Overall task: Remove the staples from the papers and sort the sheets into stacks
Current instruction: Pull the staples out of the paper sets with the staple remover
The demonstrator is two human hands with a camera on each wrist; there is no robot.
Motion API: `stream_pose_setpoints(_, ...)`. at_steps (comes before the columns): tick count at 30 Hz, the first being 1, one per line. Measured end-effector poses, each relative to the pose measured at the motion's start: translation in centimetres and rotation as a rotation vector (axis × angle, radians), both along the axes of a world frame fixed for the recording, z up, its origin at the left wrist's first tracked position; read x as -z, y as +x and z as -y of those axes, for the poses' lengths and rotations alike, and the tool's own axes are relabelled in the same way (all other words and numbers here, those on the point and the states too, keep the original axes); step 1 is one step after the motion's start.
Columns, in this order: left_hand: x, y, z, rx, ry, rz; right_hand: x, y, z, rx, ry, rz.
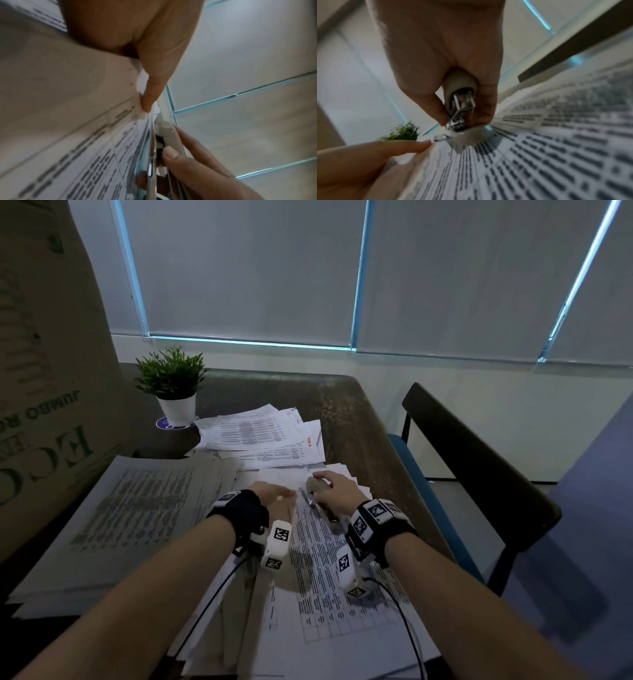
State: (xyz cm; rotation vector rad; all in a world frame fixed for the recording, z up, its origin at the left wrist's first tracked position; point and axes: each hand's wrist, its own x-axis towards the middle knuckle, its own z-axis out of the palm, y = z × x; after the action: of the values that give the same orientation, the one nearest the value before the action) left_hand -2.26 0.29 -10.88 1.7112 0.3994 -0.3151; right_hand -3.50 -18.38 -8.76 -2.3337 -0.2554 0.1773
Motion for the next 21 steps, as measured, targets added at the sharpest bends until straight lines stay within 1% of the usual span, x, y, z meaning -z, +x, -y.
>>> stream_pose_setpoints(2,1.7,1.2,-0.5,0.049,-0.011,-0.058,-0.3,-0.4,-0.3,-0.026,-0.08,0.07)
stream_pose_setpoints(3,0.4,-0.1,0.0,0.059,-0.005,-0.062,-0.2,-0.6,-0.5,-0.03,-0.104,0.092)
stream_pose_setpoints(4,0.7,0.2,-0.2,0.033,0.027,-0.053,-0.2,-0.8,-0.9,-0.034,-0.122,0.107)
stream_pose_setpoints(8,1.6,0.7,-0.3,0.07,0.117,-0.033,0.3,-0.6,-1.9,-0.063,-0.228,0.148)
stream_pose_setpoints(9,1.4,0.6,-0.1,0.083,0.175,-0.03,0.4,-0.5,-2.1,-0.066,-0.249,0.15)
stream_pose_setpoints(11,0.9,0.3,0.2,0.119,0.355,-0.016,0.8,-0.2,-2.5,-0.065,-0.261,0.156)
stream_pose_setpoints(17,-0.2,-0.3,0.8,0.198,0.581,-0.037,2.0,1.0,-4.4,-0.041,-0.318,0.195)
stream_pose_setpoints(18,-0.2,-0.1,0.8,0.185,0.569,-0.039,2.1,1.2,-4.5,-0.049,-0.329,0.196)
stream_pose_setpoints(21,-0.3,-0.1,0.8,0.221,0.577,-0.021,2.4,1.6,-5.0,-0.028,-0.349,0.181)
